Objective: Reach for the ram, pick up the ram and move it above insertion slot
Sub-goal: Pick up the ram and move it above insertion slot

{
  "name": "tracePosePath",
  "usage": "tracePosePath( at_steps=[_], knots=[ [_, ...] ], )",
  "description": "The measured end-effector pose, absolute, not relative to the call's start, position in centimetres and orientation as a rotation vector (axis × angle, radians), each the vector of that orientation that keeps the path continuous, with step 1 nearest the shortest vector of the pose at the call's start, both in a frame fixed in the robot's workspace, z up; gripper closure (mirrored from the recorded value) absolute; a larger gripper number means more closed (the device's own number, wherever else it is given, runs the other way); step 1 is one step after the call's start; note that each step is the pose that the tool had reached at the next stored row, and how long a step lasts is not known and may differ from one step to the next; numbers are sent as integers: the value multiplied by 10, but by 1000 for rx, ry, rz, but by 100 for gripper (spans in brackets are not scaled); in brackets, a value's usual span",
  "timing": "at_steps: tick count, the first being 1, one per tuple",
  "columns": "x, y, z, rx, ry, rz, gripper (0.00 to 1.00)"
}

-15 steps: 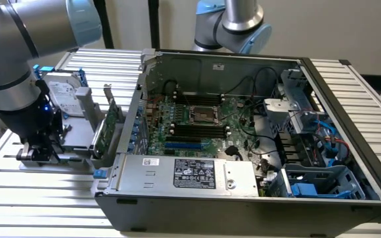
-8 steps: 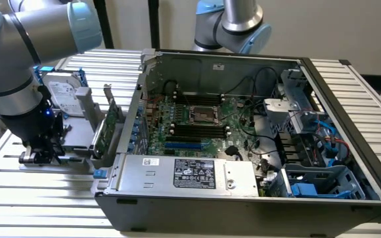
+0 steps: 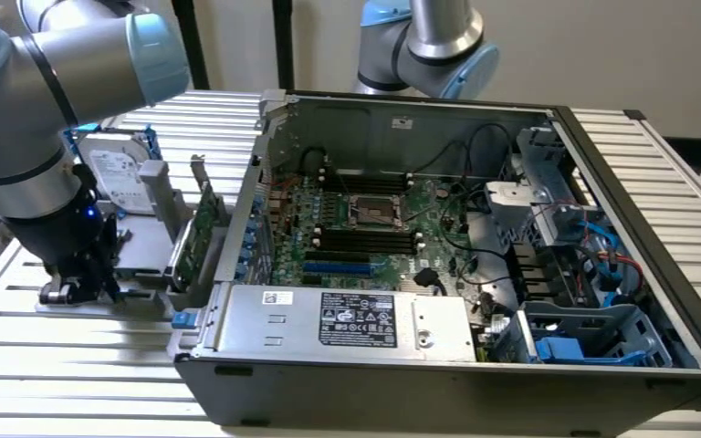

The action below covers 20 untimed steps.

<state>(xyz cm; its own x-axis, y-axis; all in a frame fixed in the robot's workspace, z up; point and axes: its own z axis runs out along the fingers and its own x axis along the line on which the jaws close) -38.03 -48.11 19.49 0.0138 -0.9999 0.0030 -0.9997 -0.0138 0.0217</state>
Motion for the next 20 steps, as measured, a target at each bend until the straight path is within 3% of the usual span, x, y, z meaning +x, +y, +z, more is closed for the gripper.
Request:
tracePosePath(
  at_steps=[1,3,9,20],
  knots=[
    [-380,-481,195,2223,-2194,-20,84],
    [-380,-481,194,2219,-2198,-21,86],
    [-380,-481,195,2207,-2218,-25,86],
    [-380,-481,231,2212,-2223,-47,86]
  ],
)
